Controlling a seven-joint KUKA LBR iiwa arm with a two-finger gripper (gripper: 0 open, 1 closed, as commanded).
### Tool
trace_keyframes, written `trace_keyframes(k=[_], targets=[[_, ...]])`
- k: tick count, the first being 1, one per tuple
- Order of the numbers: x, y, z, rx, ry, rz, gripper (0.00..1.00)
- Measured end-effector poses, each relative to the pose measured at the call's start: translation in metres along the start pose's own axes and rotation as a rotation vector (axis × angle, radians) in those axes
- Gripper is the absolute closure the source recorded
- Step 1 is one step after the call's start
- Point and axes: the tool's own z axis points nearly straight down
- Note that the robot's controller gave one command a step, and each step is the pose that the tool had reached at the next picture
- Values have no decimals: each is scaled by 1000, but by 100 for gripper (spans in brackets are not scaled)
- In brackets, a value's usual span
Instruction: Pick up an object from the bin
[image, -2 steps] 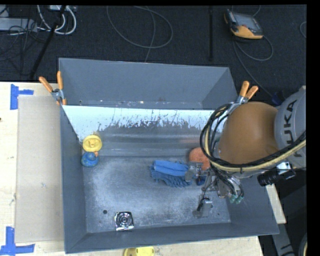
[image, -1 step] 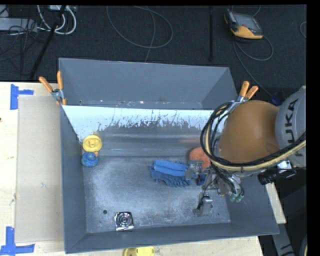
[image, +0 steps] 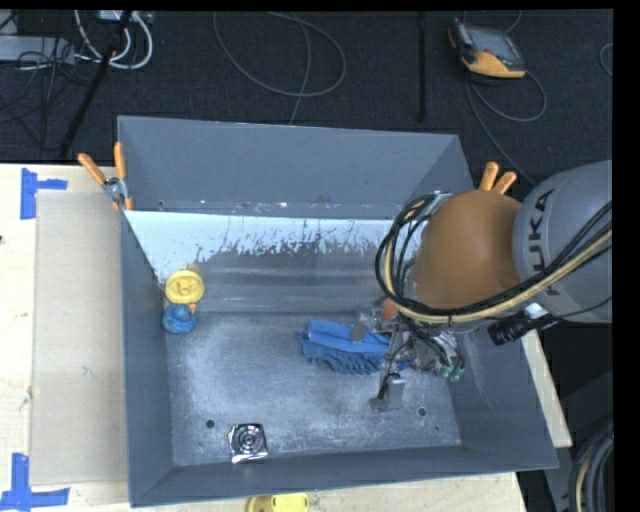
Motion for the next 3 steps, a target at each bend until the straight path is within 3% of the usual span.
trace_keyframes(k=[1,2,3], targets=[[-4,-6,48,-2,7,43,0],[-21,11,64,0,11,51,0],[-65,3,67,-3,7,74,0]])
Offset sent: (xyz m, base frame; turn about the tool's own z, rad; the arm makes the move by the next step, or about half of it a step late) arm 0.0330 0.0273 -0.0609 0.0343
